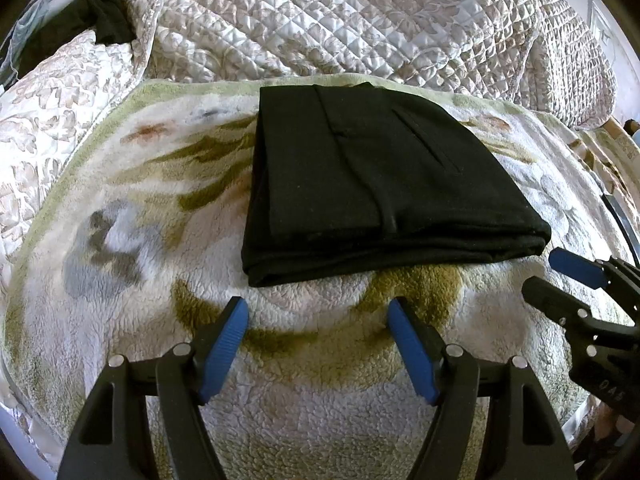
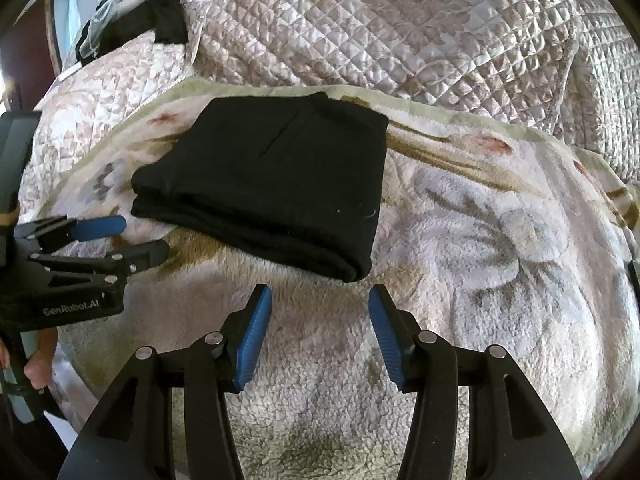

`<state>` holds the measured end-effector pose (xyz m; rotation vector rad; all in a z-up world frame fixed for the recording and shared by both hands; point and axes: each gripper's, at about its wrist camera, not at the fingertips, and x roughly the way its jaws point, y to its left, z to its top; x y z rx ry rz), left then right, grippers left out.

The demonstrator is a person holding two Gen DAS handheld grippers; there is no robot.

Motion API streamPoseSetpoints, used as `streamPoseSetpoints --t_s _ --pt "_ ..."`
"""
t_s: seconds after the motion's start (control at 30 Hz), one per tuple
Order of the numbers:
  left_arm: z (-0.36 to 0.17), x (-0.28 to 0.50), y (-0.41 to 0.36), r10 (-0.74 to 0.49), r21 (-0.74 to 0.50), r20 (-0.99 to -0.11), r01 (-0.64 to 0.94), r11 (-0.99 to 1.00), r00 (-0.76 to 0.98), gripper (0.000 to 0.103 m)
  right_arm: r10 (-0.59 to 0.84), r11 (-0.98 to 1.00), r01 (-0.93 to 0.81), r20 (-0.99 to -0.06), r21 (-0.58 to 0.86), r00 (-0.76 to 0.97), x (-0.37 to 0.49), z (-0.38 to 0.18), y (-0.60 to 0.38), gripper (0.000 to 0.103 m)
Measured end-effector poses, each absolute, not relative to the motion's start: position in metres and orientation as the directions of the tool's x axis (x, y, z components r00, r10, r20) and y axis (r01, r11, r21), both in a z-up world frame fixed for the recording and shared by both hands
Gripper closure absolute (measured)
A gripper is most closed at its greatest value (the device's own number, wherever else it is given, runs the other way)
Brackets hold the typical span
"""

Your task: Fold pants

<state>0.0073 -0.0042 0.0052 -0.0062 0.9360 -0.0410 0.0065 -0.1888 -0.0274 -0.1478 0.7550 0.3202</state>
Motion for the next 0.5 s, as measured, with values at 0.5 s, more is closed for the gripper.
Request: streamPoseSetpoints --t_s 0.5 --pt "0.0051 0.0083 -0.0033 -0.04 -0.023 -0.806 0.037 0.999 0.591 0.027 0.22 0.943 -0.332 -0.709 -0.022 0.67 0.0083 -0.0335 -0.1869 0.047"
